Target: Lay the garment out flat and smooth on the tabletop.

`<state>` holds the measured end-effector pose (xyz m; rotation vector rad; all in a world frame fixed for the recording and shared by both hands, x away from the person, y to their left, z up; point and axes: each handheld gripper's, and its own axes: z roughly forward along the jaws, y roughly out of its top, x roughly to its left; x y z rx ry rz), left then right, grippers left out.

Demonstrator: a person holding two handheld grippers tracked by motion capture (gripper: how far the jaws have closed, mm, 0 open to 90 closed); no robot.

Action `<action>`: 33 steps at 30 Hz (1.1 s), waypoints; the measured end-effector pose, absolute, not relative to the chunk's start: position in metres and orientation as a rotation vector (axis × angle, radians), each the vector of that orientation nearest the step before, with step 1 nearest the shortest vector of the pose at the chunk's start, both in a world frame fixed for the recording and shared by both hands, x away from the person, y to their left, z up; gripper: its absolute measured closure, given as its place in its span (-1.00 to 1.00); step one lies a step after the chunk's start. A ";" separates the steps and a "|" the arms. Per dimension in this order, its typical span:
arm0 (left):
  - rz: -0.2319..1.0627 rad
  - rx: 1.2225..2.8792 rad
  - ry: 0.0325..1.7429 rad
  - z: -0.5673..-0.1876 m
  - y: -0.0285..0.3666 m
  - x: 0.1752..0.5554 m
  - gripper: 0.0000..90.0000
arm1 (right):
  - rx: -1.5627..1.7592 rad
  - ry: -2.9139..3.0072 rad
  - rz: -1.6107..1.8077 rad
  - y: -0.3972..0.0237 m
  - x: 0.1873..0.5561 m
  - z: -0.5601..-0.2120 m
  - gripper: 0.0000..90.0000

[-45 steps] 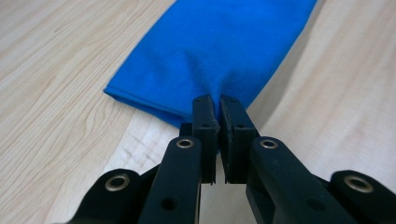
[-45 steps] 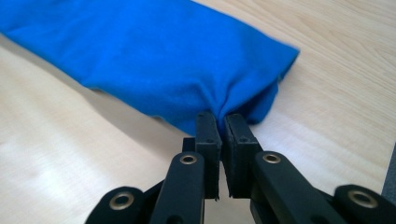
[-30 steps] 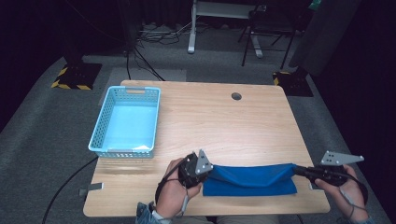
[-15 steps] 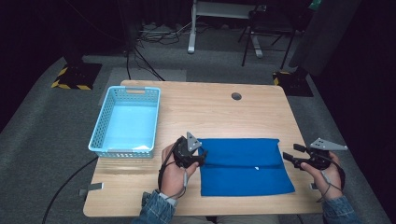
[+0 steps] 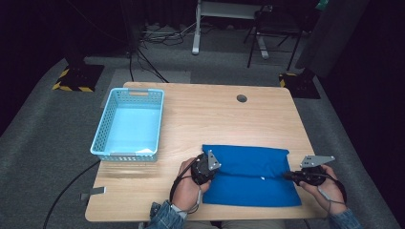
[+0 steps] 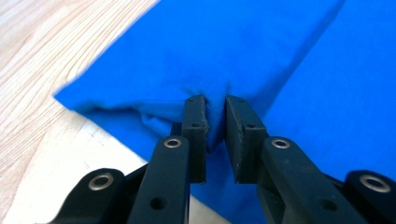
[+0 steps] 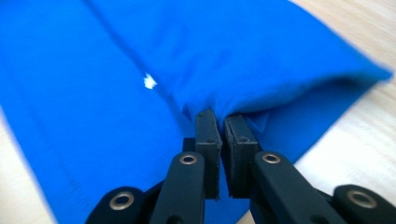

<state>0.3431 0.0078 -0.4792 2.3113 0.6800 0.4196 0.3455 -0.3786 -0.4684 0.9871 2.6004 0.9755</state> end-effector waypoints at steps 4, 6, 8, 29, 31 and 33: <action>0.357 2.386 0.588 -0.463 0.007 0.326 0.74 | 0.926 2.663 1.016 -0.375 0.320 -0.444 0.90; 0.347 2.383 0.581 -0.458 0.007 0.323 0.80 | 0.910 2.676 1.030 -0.375 0.316 -0.435 0.90; 0.346 2.312 0.637 -0.439 0.009 0.334 0.83 | 0.898 2.692 1.070 -0.375 0.321 -0.426 0.91; 0.499 2.209 0.937 -0.481 0.015 0.390 -0.18 | 1.161 2.259 1.179 -0.385 0.392 -0.480 -0.36; 0.497 2.225 0.925 -0.487 0.014 0.392 -0.19 | 1.107 2.301 1.131 -0.379 0.394 -0.485 -0.37; 0.489 2.247 0.921 -0.494 0.012 0.394 -0.19 | 1.084 2.327 1.106 -0.375 0.396 -0.489 -0.37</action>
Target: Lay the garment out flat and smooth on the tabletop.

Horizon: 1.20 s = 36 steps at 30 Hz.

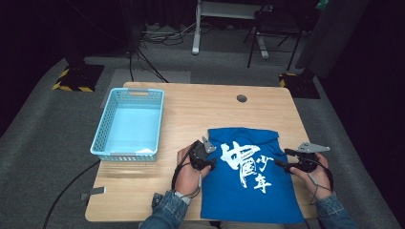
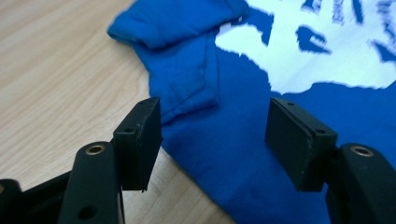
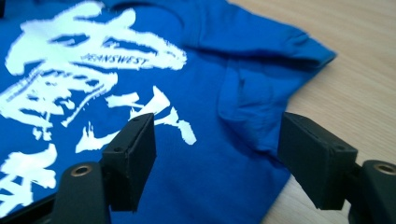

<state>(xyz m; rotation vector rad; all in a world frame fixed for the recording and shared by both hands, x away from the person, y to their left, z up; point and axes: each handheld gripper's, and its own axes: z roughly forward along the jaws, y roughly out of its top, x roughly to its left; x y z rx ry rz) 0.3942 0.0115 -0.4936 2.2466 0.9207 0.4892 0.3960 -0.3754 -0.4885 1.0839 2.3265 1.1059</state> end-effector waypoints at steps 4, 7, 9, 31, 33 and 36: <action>0.475 2.246 0.918 -0.496 0.012 0.393 -0.17 | 1.054 2.411 1.011 -0.368 0.400 -0.499 -0.40; 0.472 2.266 0.897 -0.495 0.012 0.384 -0.10 | 1.061 2.391 1.035 -0.368 0.394 -0.501 -0.38; 0.469 2.290 0.886 -0.493 0.012 0.373 -0.08 | 1.056 2.403 1.030 -0.368 0.385 -0.500 -0.38; 0.485 2.254 0.812 -0.462 0.014 0.348 -0.37 | 0.910 2.386 1.087 -0.366 0.344 -0.468 -0.40; 0.503 2.265 0.757 -0.470 0.007 0.362 -0.40 | 0.900 2.390 1.089 -0.364 0.358 -0.473 -0.42; 0.527 2.310 0.687 -0.482 -0.001 0.377 -0.39 | 0.894 2.378 1.031 -0.369 0.375 -0.481 -0.49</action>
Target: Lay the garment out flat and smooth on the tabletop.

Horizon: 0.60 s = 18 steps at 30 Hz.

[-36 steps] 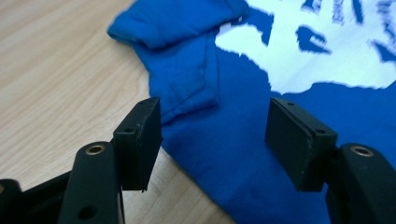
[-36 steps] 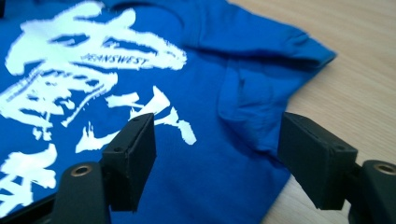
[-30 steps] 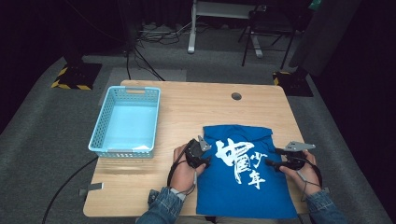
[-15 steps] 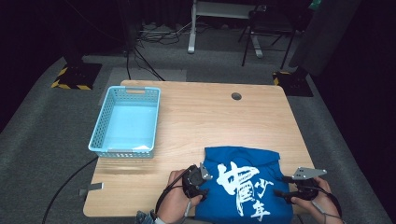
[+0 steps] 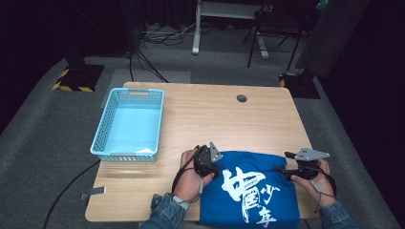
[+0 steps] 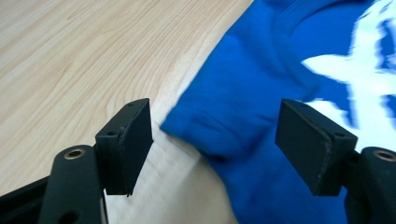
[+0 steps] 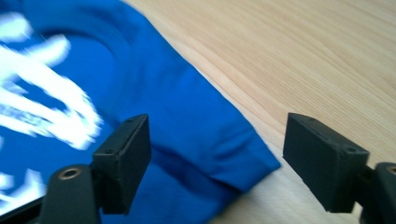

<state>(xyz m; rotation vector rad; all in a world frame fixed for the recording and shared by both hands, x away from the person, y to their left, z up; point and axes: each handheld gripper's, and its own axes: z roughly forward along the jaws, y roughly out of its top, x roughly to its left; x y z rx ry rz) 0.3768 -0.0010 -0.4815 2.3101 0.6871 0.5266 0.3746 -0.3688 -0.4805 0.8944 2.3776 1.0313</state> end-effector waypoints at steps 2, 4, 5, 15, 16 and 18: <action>0.519 2.338 0.642 -0.487 -0.005 0.380 -0.37 | 0.848 2.421 0.995 -0.369 0.380 -0.486 -0.49; 0.505 2.355 0.594 -0.492 -0.008 0.378 -0.29 | 0.812 2.464 1.024 -0.367 0.382 -0.490 -0.47; 0.507 2.342 0.562 -0.494 -0.010 0.377 -0.22 | 0.797 2.476 1.039 -0.366 0.383 -0.493 -0.44; 0.455 2.341 0.571 -0.474 -0.011 0.358 0.86 | 0.730 2.478 1.058 -0.363 0.371 -0.479 0.85; 0.428 2.326 0.581 -0.469 -0.010 0.358 0.86 | 0.724 2.501 1.073 -0.362 0.371 -0.475 0.87; 0.388 2.283 0.593 -0.461 -0.011 0.369 0.86 | 0.710 2.545 1.154 -0.361 0.376 -0.467 0.89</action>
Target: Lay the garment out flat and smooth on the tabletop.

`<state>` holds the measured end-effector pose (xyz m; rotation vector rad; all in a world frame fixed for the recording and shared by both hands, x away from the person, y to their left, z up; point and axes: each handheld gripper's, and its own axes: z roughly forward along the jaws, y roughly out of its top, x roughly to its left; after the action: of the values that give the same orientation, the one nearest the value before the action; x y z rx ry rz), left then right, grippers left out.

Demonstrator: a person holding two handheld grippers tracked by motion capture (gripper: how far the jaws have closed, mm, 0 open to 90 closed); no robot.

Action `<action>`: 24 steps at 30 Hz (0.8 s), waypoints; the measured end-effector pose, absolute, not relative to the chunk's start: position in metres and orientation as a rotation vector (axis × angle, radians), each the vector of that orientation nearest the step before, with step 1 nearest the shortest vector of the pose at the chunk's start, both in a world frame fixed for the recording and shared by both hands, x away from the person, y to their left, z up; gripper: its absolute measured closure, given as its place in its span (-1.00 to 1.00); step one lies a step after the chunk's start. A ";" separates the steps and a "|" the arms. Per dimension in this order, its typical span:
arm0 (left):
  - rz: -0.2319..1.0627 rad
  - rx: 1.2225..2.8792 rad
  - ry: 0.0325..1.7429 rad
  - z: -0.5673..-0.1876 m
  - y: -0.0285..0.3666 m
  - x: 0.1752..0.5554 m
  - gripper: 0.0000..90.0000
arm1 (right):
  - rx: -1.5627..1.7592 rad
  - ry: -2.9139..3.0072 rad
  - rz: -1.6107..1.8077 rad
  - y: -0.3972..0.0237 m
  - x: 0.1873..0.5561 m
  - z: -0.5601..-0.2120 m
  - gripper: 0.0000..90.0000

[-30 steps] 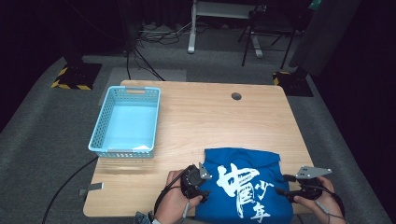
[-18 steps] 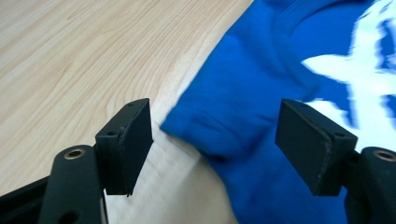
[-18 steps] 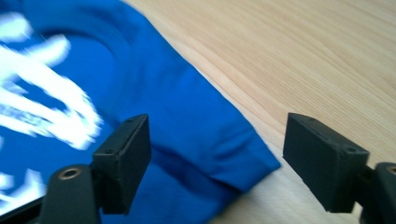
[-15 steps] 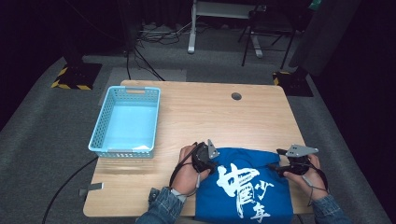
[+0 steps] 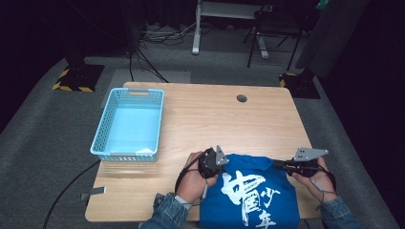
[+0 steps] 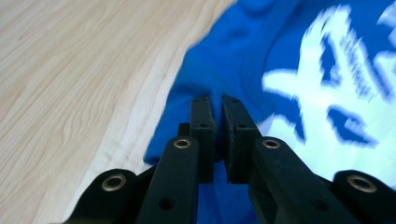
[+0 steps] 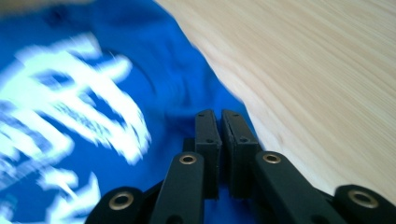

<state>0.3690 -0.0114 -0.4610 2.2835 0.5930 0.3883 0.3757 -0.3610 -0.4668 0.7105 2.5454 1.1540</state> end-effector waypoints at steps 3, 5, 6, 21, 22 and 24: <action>0.559 2.144 0.784 -0.451 -0.003 0.410 0.47 | 0.842 2.466 1.239 -0.361 0.407 -0.458 0.71; 0.561 2.059 0.989 -0.443 0.013 0.425 0.15 | 1.066 2.226 1.169 -0.365 0.424 -0.454 -0.22; 0.529 2.021 1.012 -0.441 0.018 0.426 0.09 | 1.093 2.179 1.164 -0.365 0.426 -0.452 -0.31; 0.480 2.221 0.797 -0.483 -0.013 0.374 -0.23 | 1.005 2.342 1.114 -0.348 0.378 -0.475 -0.45; 0.478 2.230 0.789 -0.485 -0.016 0.372 -0.23 | 1.001 2.356 1.108 -0.345 0.376 -0.477 -0.45; 0.484 2.255 0.766 -0.489 -0.021 0.370 -0.23 | 0.979 2.388 1.091 -0.340 0.374 -0.482 -0.43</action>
<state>0.3699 -0.0214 -0.4885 2.2551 0.7659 0.4836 0.3738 -0.3405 -0.4825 0.9787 2.3880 1.0907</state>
